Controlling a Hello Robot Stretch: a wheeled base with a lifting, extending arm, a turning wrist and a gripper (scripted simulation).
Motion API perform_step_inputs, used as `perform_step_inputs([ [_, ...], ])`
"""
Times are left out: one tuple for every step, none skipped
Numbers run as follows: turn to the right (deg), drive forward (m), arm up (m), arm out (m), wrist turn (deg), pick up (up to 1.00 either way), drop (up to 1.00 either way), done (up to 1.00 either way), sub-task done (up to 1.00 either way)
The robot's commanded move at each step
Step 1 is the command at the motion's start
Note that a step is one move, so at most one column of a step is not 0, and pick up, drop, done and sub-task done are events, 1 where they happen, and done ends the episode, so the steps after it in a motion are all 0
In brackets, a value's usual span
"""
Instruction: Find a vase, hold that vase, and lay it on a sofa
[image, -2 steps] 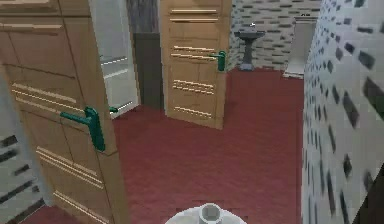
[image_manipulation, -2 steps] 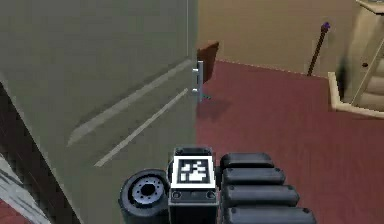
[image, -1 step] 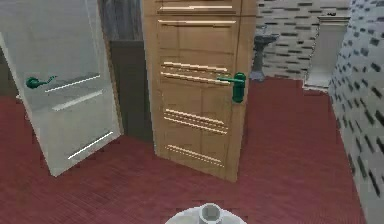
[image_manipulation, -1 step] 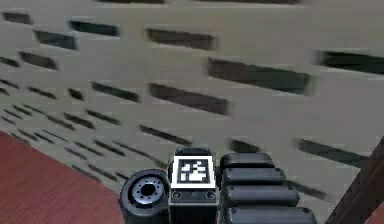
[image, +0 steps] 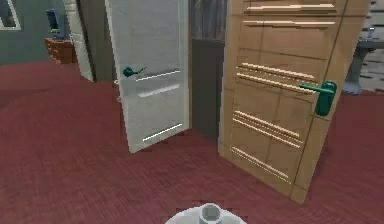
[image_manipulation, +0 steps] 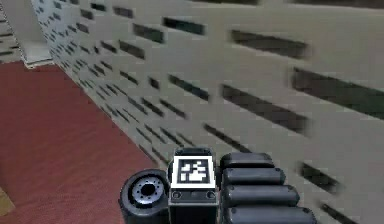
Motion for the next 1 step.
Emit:
perform_step_inputs([
  [0.0,0.25,0.00,0.00,0.0,0.00,0.00,0.00,0.00],
])
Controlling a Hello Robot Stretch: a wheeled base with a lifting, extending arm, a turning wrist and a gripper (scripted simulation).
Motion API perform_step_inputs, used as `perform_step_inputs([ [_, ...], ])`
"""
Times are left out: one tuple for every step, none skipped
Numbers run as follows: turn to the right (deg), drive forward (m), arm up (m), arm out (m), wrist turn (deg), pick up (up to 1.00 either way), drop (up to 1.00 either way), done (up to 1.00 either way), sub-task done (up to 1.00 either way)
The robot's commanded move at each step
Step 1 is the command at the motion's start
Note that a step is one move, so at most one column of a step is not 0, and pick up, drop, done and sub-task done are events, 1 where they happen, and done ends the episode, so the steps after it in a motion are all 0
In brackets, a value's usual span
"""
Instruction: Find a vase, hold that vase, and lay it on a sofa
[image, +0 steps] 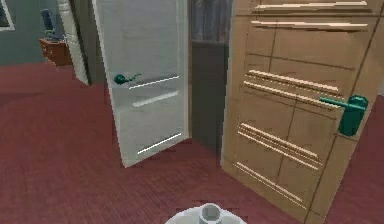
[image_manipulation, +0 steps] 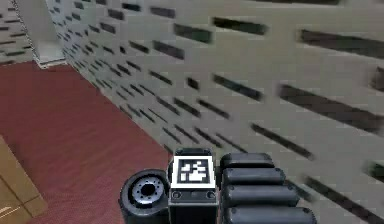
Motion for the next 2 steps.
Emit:
perform_step_inputs([
  [-39.0,0.00,0.00,0.00,0.0,0.00,0.00,0.00,0.00],
  [0.0,0.50,0.00,0.00,0.0,0.00,0.00,0.00,0.00],
])
